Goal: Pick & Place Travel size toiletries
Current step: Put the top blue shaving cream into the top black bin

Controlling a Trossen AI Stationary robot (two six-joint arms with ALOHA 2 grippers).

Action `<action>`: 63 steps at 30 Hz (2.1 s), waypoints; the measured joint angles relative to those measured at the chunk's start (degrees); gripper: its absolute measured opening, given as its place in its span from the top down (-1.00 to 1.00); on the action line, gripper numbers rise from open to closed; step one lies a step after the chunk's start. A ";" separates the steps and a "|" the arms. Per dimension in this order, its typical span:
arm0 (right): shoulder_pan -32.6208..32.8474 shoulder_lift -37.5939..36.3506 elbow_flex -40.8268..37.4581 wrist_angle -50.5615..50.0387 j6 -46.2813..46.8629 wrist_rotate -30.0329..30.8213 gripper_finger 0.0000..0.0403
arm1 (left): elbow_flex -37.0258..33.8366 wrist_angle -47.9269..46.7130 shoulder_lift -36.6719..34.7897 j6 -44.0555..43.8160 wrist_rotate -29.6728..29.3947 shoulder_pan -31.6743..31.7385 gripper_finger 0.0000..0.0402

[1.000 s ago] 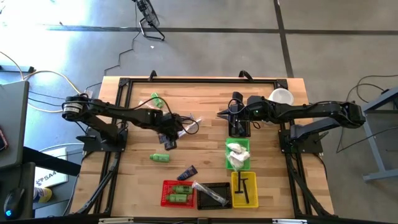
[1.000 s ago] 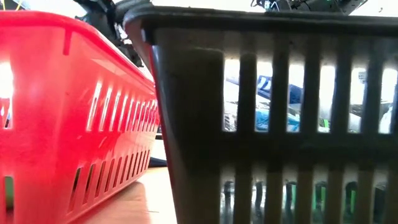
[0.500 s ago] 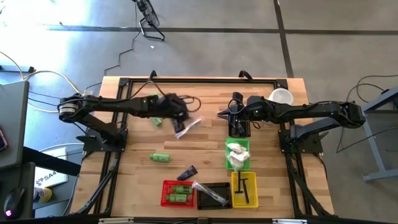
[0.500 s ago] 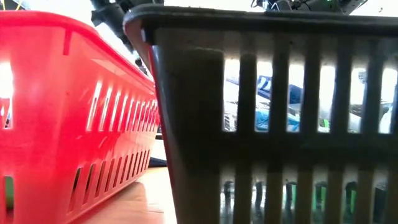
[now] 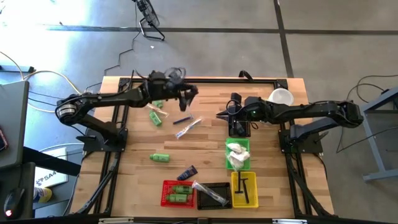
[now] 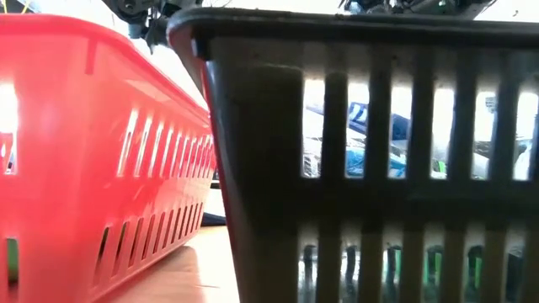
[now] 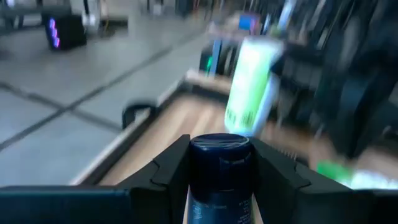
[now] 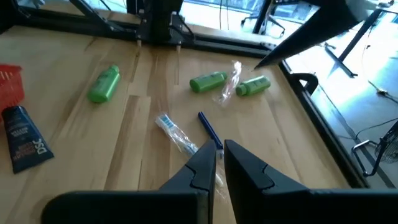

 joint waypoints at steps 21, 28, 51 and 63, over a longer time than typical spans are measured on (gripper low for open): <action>3.99 24.15 0.00 46.75 -9.52 20.06 0.99 | 0.00 25.60 2.12 2.91 -2.63 -7.80 0.32; 6.22 24.89 0.00 55.36 -12.05 26.58 0.98 | 0.00 30.87 2.12 2.74 -3.55 -7.69 0.32; 1.67 24.85 2.83 63.04 -8.54 18.15 0.38 | 0.04 40.75 2.08 6.18 -3.35 -7.69 0.32; 1.62 24.85 5.99 59.00 -5.75 18.17 0.31 | 0.04 39.57 2.08 5.74 -4.08 -7.69 0.32</action>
